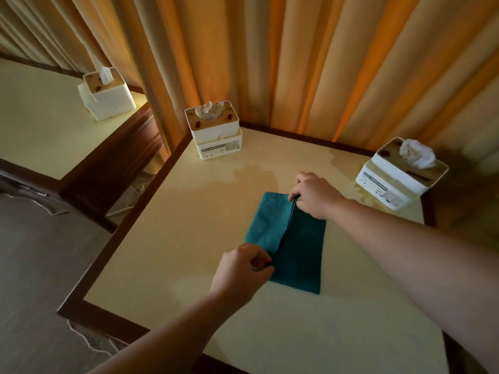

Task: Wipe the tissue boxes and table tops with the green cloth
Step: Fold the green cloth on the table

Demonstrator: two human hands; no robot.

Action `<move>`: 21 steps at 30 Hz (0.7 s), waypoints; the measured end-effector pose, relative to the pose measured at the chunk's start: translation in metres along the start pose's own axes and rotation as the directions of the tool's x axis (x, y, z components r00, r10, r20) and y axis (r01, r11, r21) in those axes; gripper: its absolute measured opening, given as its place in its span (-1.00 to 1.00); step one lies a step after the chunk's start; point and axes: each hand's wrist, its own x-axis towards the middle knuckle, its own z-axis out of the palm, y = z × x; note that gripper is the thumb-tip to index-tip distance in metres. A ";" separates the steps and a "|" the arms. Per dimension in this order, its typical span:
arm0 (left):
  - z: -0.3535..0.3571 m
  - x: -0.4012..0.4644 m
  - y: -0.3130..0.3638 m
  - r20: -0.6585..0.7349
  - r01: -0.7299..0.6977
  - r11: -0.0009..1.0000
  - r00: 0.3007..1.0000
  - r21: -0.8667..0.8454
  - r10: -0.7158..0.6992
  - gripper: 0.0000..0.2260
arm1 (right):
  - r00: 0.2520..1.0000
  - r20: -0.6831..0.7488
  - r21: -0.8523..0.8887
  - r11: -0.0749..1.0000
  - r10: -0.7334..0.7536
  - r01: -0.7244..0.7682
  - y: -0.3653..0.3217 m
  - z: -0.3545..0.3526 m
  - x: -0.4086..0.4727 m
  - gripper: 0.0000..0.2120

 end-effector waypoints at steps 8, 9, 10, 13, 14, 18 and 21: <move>0.068 0.012 0.031 0.182 -0.103 0.990 0.980 0.101 0.083 -0.86 | 0.970 -0.074 0.009 0.973 0.231 -0.231 0.050 0.021 -0.030 -0.74; 0.075 0.013 0.032 0.213 -0.106 0.988 0.974 0.114 0.080 -0.83 | 0.960 -0.067 0.016 0.962 0.273 -0.273 0.053 0.022 -0.034 -0.72; 0.081 0.014 0.033 0.262 -0.111 0.985 0.962 0.133 0.073 -0.79 | 0.949 -0.046 0.021 0.950 0.313 -0.313 0.055 0.023 -0.039 -0.68; 0.089 0.016 0.028 0.399 -0.176 0.970 0.912 0.167 0.097 -0.67 | 0.933 0.028 0.058 0.932 0.358 -0.359 0.058 0.030 -0.052 -0.46; 0.087 0.016 0.025 0.416 -0.202 0.965 0.902 0.165 0.118 -0.66 | 0.934 0.032 0.070 0.932 0.355 -0.356 0.057 0.033 -0.056 -0.45; 0.067 0.023 0.011 0.351 -0.359 0.926 0.887 0.114 0.300 -0.72 | 0.953 0.014 0.119 0.946 0.303 -0.302 0.042 0.050 -0.074 -0.53; 0.054 0.032 -0.002 0.245 -0.466 0.871 0.872 0.156 0.423 -0.76 | 0.962 -0.039 0.193 0.946 0.271 -0.259 0.026 0.067 -0.089 -0.53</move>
